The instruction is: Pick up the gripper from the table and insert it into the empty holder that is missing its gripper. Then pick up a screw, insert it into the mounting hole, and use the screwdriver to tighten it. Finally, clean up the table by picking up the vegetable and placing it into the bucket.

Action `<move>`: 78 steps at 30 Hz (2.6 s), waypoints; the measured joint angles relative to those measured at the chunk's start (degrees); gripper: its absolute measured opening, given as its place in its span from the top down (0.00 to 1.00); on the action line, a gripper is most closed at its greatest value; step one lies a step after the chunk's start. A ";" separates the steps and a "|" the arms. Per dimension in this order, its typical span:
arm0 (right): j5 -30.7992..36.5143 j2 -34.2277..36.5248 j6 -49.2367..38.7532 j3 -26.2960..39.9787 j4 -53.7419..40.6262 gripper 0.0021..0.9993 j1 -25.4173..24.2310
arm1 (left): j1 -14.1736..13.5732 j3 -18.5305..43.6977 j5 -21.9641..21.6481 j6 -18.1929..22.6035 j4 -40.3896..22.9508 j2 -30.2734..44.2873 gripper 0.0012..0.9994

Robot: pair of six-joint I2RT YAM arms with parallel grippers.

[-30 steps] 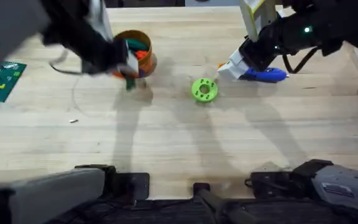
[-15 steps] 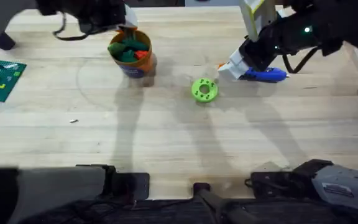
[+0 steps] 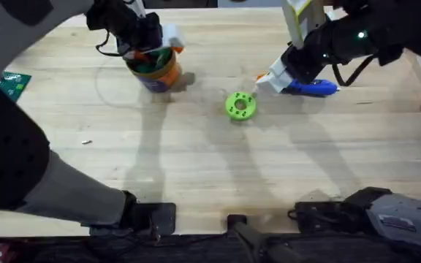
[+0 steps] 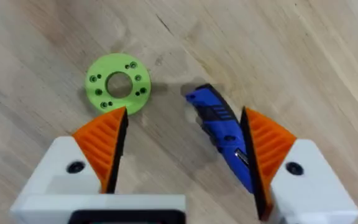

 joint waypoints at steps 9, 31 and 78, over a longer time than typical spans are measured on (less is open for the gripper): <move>-0.01 0.00 0.00 0.00 0.00 0.02 0.00 | -0.13 0.11 0.20 -0.16 -0.23 -1.00 0.01; 0.00 0.00 0.00 0.00 0.00 0.02 0.00 | -0.13 0.11 0.20 -0.16 -0.25 -1.47 0.01; 0.00 0.00 0.00 0.00 0.00 0.02 0.00 | -0.13 0.11 0.20 -0.16 -0.25 -1.47 0.01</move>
